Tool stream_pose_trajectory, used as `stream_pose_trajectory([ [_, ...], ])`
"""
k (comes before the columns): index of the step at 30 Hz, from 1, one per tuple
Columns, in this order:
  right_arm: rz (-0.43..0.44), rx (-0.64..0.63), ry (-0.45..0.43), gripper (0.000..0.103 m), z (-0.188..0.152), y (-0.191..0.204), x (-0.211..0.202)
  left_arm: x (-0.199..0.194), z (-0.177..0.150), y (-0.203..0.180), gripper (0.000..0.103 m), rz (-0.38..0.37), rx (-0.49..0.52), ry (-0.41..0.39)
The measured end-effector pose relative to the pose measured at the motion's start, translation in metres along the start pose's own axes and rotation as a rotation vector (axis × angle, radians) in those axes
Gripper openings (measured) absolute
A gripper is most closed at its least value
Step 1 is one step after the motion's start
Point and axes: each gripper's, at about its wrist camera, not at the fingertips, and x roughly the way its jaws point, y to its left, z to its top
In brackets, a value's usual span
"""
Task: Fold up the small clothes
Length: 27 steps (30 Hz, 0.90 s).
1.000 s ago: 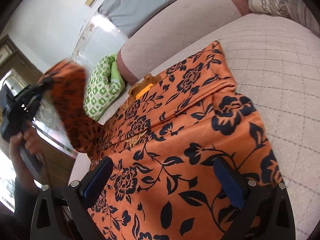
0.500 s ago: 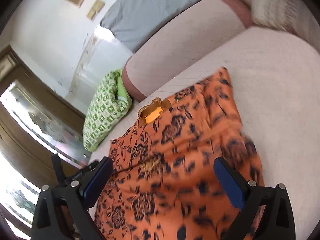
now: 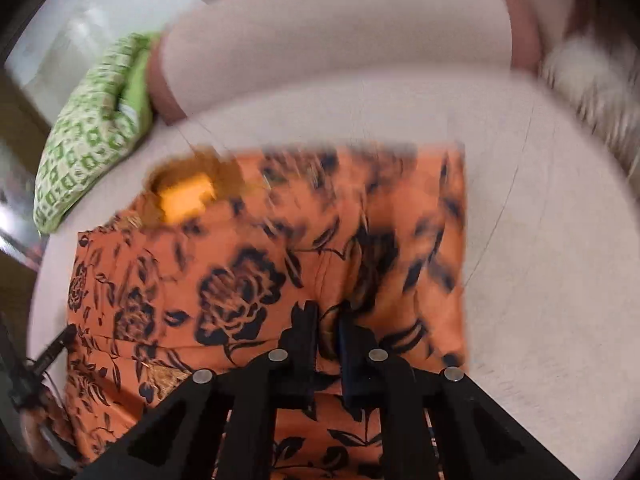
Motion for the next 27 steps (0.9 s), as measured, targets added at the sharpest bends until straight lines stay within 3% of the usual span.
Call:
stream_pose_trajectory([
  [2, -0.038, 0.002, -0.034, 0.012, -0.008, 0.001, -0.001, -0.003, -0.001, 0.005, 0.026, -0.003, -0.014, 0.005],
  [3, -0.041, -0.001, -0.005, 0.02, -0.013, 0.0, 0.008, -0.006, 0.0, 0.002, 0.026, -0.001, -0.015, 0.008],
  [4, -0.017, -0.002, 0.086, 0.036, -0.019, -0.005, 0.029, -0.008, 0.001, 0.001, 0.026, -0.005, -0.017, 0.011],
  [5, 0.021, 0.025, 0.163, 0.045, -0.026, -0.012, 0.046, -0.012, 0.003, 0.006, 0.028, -0.009, -0.023, 0.015],
  [6, 0.046, 0.045, 0.118, 0.046, -0.027, -0.015, 0.04, -0.017, 0.006, 0.008, 0.028, -0.014, -0.025, 0.013],
  [7, 0.081, 0.079, 0.081, 0.054, -0.025, -0.019, 0.03, -0.024, 0.008, 0.009, 0.029, -0.015, -0.019, -0.001],
  [9, 0.113, 0.133, -0.027, 0.069, -0.014, -0.026, 0.006, -0.034, 0.02, 0.009, 0.041, 0.007, 0.004, -0.047],
  [11, 0.145, 0.146, -0.055, 0.076, 0.002, -0.031, 0.002, -0.033, 0.036, 0.007, 0.045, 0.009, 0.02, -0.068],
  [13, 0.164, 0.156, -0.04, 0.076, 0.022, -0.033, 0.016, -0.023, 0.048, 0.003, 0.045, 0.025, 0.034, -0.063],
  [16, 0.158, 0.16, 0.019, 0.076, 0.029, -0.036, 0.046, 0.013, 0.059, -0.006, 0.043, 0.067, 0.076, 0.006],
  [17, 0.161, 0.136, 0.059, 0.072, 0.032, -0.032, 0.061, 0.029, 0.059, -0.007, 0.027, 0.078, 0.084, 0.059],
  [18, 0.146, 0.094, 0.086, 0.032, 0.033, -0.027, 0.069, 0.033, 0.059, -0.008, 0.023, 0.085, 0.089, 0.051],
  [19, 0.085, 0.031, 0.082, 0.009, 0.032, -0.016, 0.07, 0.031, 0.061, -0.012, 0.017, 0.1, 0.104, 0.035],
  [20, 0.06, -0.002, 0.048, 0.009, 0.033, -0.009, 0.062, 0.025, 0.063, -0.016, 0.011, 0.111, 0.114, 0.016],
  [22, -0.006, -0.076, -0.049, 0.009, 0.032, 0.004, 0.044, 0.02, 0.064, -0.021, 0.01, 0.132, 0.134, -0.02],
  [23, -0.031, -0.081, -0.057, 0.009, 0.029, 0.004, 0.047, 0.027, 0.063, -0.02, 0.011, 0.143, 0.136, 0.004],
  [24, -0.035, -0.052, 0.046, 0.014, 0.025, -0.003, 0.069, 0.034, 0.061, -0.018, 0.013, 0.146, 0.126, 0.018],
  [25, -0.011, -0.025, 0.083, 0.018, 0.024, -0.01, 0.079, 0.032, 0.061, -0.018, 0.014, 0.146, 0.123, 0.008],
  [26, 0.025, 0.022, 0.038, 0.018, 0.024, -0.017, 0.069, 0.026, 0.062, -0.018, 0.019, 0.148, 0.114, 0.0],
  [27, 0.019, 0.044, 0.024, 0.025, 0.025, -0.018, 0.059, 0.02, 0.063, -0.016, 0.022, 0.137, 0.097, -0.005],
])
